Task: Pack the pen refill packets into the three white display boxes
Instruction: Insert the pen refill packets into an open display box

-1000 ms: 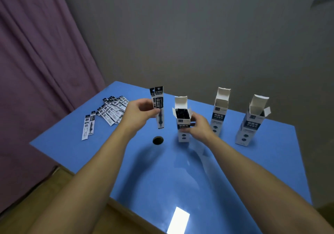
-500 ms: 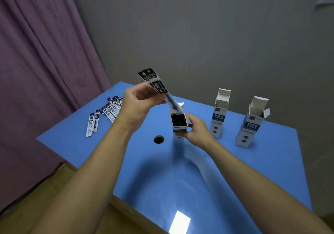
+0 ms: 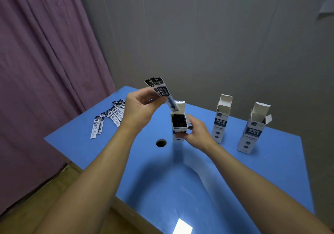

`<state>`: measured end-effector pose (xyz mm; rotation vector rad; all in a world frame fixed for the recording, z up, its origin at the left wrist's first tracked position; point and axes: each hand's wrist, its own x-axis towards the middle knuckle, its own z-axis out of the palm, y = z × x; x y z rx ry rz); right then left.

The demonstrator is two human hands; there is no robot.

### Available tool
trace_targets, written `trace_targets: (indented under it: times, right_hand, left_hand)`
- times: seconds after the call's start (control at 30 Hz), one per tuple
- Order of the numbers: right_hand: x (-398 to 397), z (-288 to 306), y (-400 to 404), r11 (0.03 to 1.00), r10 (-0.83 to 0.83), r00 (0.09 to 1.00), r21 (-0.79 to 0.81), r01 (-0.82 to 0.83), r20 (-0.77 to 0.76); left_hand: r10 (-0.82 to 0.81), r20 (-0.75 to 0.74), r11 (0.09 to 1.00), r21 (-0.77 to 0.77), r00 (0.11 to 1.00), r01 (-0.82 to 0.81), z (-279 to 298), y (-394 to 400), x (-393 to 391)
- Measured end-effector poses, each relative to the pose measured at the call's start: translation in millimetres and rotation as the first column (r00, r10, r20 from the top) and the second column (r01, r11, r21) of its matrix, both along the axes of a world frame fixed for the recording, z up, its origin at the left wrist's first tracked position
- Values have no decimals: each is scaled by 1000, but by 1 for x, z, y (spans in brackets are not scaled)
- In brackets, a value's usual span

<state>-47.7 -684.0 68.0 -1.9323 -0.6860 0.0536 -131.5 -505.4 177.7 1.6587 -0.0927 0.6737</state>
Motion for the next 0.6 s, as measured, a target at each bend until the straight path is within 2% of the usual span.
trace_targets:
  times: [0.6]
  right_hand:
    - [-1,-1,0,1000,-23,999,7,24,-35]
  left_hand:
    - [-25,-21,992,122,999,27,-9,-8,-11]
